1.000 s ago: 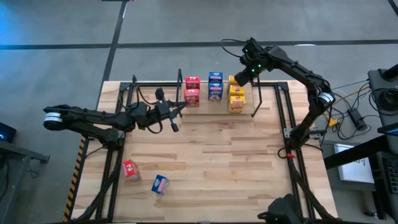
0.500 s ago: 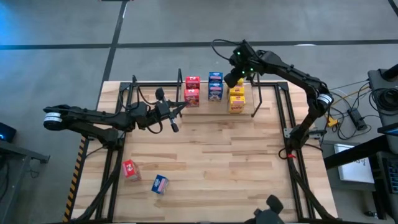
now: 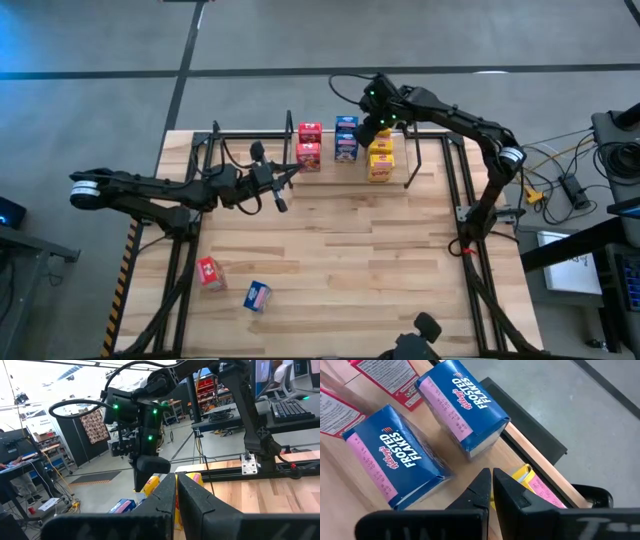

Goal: Stack cereal on shelf
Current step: Adjust the top yellow cereal box on the shelf

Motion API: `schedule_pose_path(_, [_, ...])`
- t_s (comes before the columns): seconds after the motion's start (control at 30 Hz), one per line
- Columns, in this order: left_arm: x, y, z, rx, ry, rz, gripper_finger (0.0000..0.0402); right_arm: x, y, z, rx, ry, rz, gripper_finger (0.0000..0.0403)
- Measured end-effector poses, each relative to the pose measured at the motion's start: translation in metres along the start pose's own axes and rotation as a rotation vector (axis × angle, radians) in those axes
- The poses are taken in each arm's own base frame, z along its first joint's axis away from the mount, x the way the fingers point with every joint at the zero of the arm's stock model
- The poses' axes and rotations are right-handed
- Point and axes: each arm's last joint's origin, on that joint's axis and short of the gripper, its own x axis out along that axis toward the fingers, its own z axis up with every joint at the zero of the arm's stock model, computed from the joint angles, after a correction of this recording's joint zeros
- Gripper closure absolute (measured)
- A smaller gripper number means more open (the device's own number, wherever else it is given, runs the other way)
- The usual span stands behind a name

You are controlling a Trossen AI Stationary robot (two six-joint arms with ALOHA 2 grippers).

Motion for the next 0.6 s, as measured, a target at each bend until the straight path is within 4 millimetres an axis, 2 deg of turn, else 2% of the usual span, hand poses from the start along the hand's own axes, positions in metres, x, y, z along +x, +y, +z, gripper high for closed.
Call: schedule_pose_path(0.6, [0.0,0.0001,-0.0001,0.0,0.001,0.0,0.0401,0.0002,0.0002,-0.0015,0.007,0.016,0.001,0.0394])
